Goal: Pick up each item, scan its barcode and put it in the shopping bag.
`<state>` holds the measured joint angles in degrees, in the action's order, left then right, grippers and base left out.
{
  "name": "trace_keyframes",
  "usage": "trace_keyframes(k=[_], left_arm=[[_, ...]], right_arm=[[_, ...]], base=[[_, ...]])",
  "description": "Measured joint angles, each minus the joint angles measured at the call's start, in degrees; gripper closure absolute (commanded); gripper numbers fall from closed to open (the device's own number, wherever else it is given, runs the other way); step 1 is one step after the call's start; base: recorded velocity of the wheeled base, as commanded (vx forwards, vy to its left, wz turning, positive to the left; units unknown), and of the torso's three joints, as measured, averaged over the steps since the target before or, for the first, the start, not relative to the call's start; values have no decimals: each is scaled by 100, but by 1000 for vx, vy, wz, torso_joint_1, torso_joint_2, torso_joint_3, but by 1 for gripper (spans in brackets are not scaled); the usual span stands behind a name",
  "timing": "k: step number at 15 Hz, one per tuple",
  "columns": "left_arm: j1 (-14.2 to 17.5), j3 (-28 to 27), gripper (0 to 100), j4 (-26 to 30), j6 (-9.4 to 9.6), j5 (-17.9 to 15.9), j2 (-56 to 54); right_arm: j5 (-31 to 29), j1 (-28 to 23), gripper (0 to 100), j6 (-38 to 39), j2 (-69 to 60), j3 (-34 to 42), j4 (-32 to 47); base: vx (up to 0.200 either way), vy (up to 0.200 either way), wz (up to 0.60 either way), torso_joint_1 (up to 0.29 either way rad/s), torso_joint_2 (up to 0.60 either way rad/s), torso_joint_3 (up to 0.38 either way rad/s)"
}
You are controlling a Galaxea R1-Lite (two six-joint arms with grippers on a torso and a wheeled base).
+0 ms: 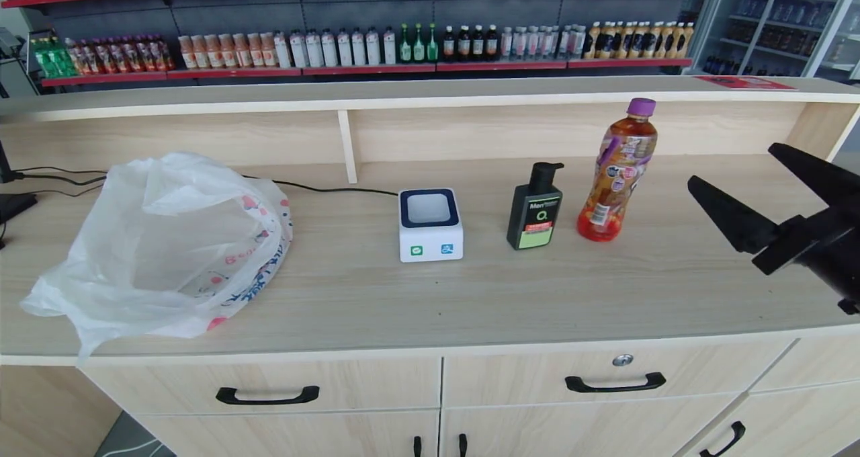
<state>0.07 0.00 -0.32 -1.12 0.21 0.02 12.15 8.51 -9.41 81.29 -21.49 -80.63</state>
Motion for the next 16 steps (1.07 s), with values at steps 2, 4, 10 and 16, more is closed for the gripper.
trace_keyframes(k=[2,4,10,16], left_arm=[[-2,0,0,-1,0,0,0],[-2,0,0,-1,0,0,0],[-2,0,0,0,0,-2,0],[0,0,0,-1,0,-2,0]], right_arm=[[279,20,0,-235,890,-664,-699],[1003,85,0,-486,1463,-1315,-884],[-332,1503,0,321,2331,-1282,-931],[-1812,2120,0,1130,2872,-1580,-931]], base=[[0,0,0,0,0,0],[0,0,0,0,0,0],[0,0,0,0,0,0],[0,0,0,0,0,0]])
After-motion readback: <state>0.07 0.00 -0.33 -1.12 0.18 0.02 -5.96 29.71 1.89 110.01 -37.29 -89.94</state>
